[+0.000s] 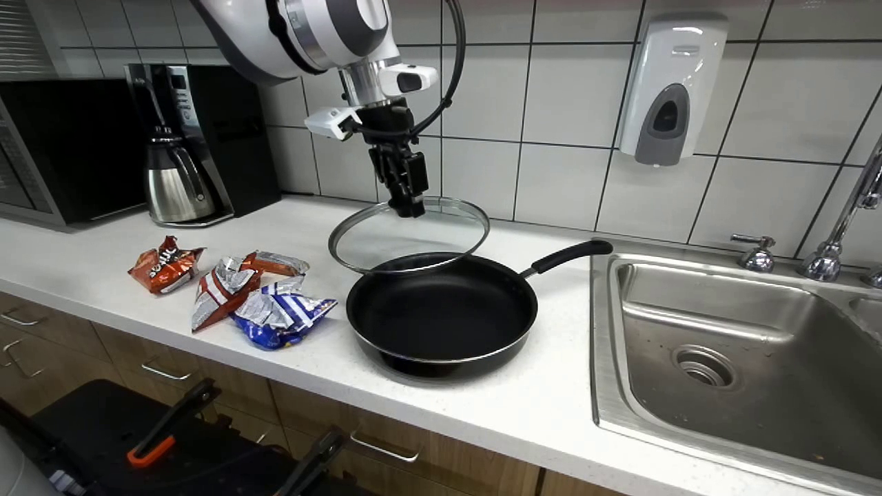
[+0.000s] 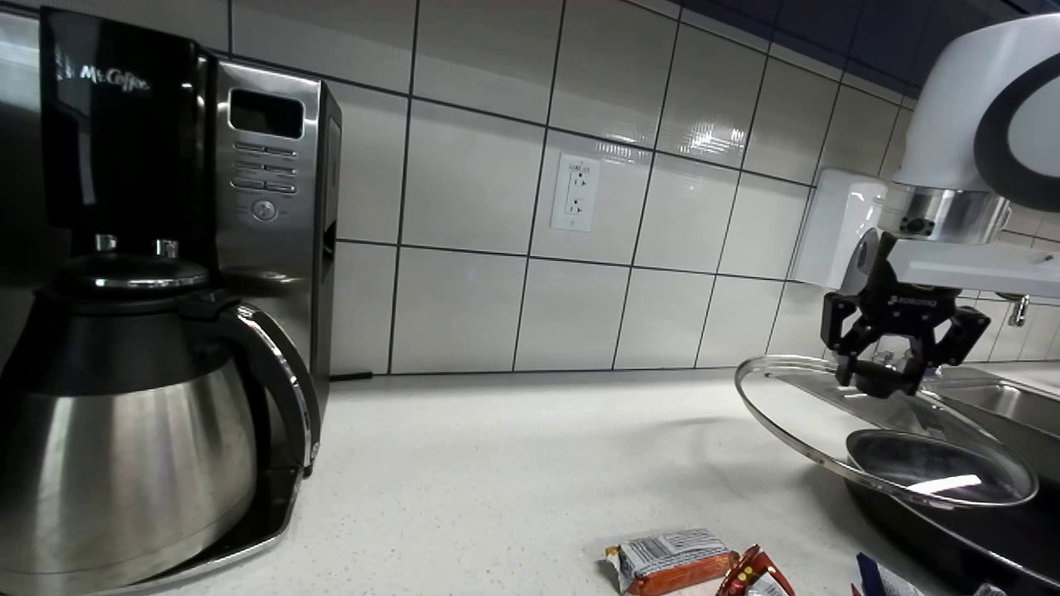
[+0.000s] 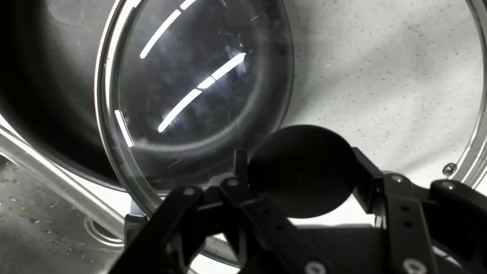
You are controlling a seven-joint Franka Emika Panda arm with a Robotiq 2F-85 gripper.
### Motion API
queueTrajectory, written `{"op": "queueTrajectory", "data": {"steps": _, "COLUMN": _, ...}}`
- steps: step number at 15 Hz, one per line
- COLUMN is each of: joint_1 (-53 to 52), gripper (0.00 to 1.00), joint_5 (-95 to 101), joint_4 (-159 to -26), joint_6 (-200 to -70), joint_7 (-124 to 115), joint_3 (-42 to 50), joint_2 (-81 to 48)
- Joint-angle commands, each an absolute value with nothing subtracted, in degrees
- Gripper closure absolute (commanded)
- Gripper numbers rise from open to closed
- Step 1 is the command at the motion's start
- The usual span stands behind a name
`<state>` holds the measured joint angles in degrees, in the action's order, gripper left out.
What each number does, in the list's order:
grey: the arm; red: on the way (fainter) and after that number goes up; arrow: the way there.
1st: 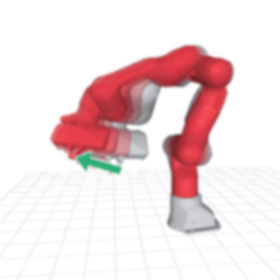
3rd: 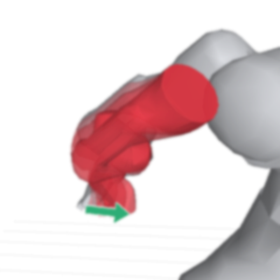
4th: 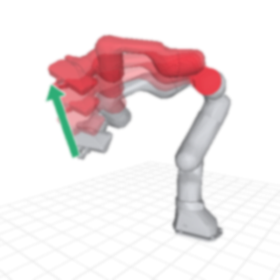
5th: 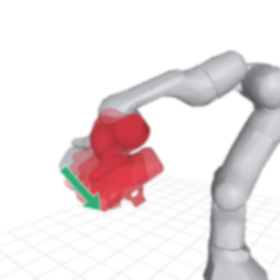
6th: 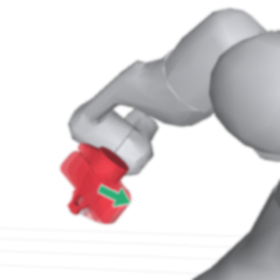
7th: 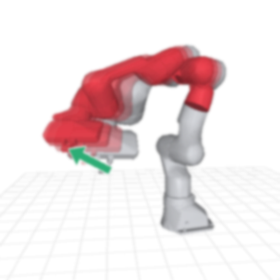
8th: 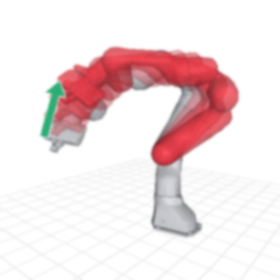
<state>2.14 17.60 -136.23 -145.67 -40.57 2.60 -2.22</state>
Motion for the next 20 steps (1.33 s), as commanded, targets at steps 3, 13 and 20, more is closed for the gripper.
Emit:
{"op": "queueTrajectory", "data": {"steps": 3, "joint_1": -1.44, "gripper": 0.61, "joint_5": 17.23, "joint_4": -125.69, "joint_6": -142.00, "joint_7": -41.26, "joint_3": 2.01, "joint_2": -9.09}}
{"op": "queueTrajectory", "data": {"steps": 13, "joint_1": -9.04, "gripper": 0.61, "joint_5": 16.62, "joint_4": -117.27, "joint_6": -138.38, "joint_7": -40.03, "joint_3": 1.47, "joint_2": -15.65}}
{"op": "queueTrajectory", "data": {"steps": 20, "joint_1": -11.04, "gripper": 0.61, "joint_5": 15.68, "joint_4": -113.12, "joint_6": -136.71, "joint_7": -39.74, "joint_3": 1.91, "joint_2": -20.43}}
